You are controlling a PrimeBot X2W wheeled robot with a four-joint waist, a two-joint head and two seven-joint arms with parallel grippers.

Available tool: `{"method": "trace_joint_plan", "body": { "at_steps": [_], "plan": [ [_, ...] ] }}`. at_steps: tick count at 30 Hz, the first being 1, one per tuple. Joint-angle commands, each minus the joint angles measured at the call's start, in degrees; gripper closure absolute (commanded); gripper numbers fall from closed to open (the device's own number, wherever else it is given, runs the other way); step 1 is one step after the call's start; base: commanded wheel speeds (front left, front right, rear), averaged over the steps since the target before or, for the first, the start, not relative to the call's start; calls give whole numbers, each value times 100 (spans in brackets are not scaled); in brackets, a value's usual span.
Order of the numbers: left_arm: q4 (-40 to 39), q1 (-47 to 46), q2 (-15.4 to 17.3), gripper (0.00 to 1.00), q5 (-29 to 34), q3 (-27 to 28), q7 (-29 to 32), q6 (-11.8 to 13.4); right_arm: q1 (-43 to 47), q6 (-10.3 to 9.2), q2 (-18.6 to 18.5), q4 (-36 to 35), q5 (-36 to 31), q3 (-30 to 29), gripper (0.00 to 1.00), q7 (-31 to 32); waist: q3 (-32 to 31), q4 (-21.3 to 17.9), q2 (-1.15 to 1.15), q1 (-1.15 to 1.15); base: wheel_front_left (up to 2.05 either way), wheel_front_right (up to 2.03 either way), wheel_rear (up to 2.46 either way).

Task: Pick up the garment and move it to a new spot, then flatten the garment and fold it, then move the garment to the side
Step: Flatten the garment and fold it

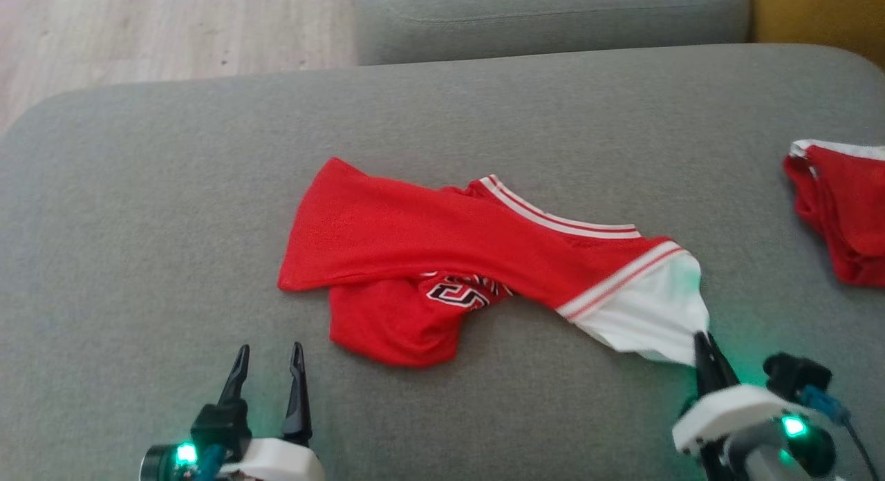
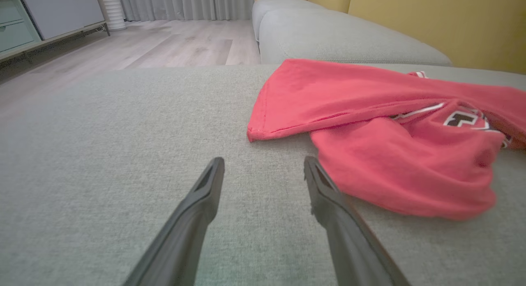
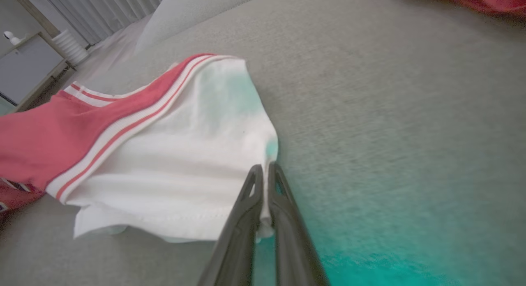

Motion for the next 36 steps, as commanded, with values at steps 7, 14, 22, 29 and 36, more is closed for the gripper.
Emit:
{"method": "trace_joint_plan", "body": {
  "at_steps": [7, 14, 22, 29, 36],
  "plan": [
    [-201, -437, 29, 0, -618, 223, -30, -68, 210, 17, 8, -696, -707, -159, 100, 2, 103, -198, 0, 0, 0, 0, 0],
    [396, -1408, 29, 0, -1142, 488, -30, -396, 37, 17, 85, -1023, -854, -99, 100, 2, 496, -379, 0, 0, 0, 0, 0],
    [1808, -2219, 44, 0, -971, 607, -31, -522, -263, 17, 119, -1249, -815, 120, 100, 1, 857, -662, 0, 0, 0, 0, 0],
    [2879, -2456, 77, 23, -649, 467, -31, -205, -399, 17, 129, -1647, -502, 320, 100, 1, 936, -771, 0, 0, 0, 0, 0],
    [3255, -2548, 44, 100, -605, 216, -31, -364, -478, 17, 130, -1875, -381, 442, 100, 1, 775, -691, 0, 0, 0, 0, 0]
  ]
}}
